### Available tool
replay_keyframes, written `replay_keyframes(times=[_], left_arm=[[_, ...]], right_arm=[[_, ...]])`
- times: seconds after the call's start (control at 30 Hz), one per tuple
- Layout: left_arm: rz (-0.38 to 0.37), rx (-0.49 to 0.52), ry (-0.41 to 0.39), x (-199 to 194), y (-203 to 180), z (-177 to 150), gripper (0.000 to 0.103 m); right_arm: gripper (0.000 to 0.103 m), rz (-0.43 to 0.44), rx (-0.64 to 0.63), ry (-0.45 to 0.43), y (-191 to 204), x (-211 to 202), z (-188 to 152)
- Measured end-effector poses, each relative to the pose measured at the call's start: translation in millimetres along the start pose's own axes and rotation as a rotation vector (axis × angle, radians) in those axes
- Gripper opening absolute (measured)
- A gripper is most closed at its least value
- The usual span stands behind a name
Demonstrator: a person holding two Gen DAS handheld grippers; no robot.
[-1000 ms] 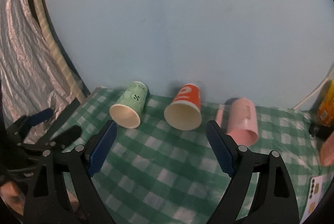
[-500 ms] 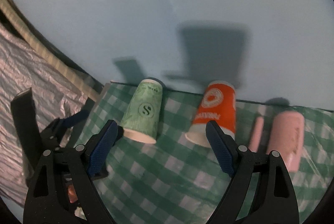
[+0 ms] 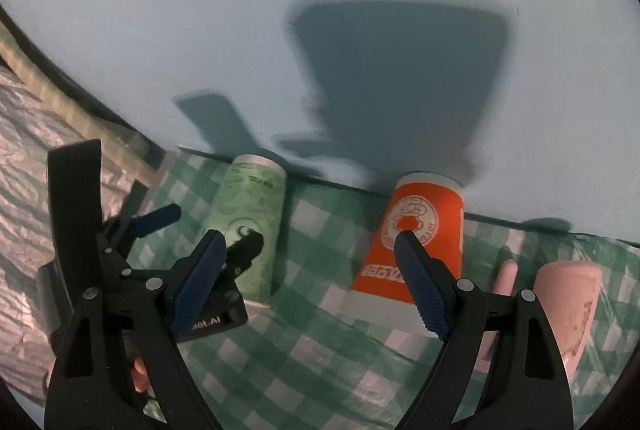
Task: Flip cup upside down
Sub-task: 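Move the right tool toward the green paper cup lying on its side, then close the left gripper around the green paper cup's body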
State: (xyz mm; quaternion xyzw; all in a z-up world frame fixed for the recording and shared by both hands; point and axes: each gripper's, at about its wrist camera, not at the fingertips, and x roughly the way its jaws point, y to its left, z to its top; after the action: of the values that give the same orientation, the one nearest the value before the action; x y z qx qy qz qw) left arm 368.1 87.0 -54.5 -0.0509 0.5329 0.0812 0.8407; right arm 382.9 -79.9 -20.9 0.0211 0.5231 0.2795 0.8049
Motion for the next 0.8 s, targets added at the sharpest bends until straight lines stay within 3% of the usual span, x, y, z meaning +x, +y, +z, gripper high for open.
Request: replay_keyframes(times=[0.07,0.23,0.3,0.53,0.8], left_arm=[[0.012,0.024,0.018,7,-1,2,0.102],[0.022,0.067,0.090,25,-3,8,0.089],[0.019,0.078,0.104,29,-4,9,0.078],[0.004,0.105,0.093,24,3,8,0.075],[-0.021,0.143,0.031,-12,-2,-7,0.075]], right_arm=[[0.086,-0.012,0.012,0.004,-4,4,0],[0.086,-0.025,0.017,0.011,-10,4,-4],[0.086,-0.032,0.017,0.015,-12,5,-6],[0.086,-0.018,0.023,0.009,-15,3,-15],[0.086,-0.006,0.011,-0.025,-14,-20,-24]])
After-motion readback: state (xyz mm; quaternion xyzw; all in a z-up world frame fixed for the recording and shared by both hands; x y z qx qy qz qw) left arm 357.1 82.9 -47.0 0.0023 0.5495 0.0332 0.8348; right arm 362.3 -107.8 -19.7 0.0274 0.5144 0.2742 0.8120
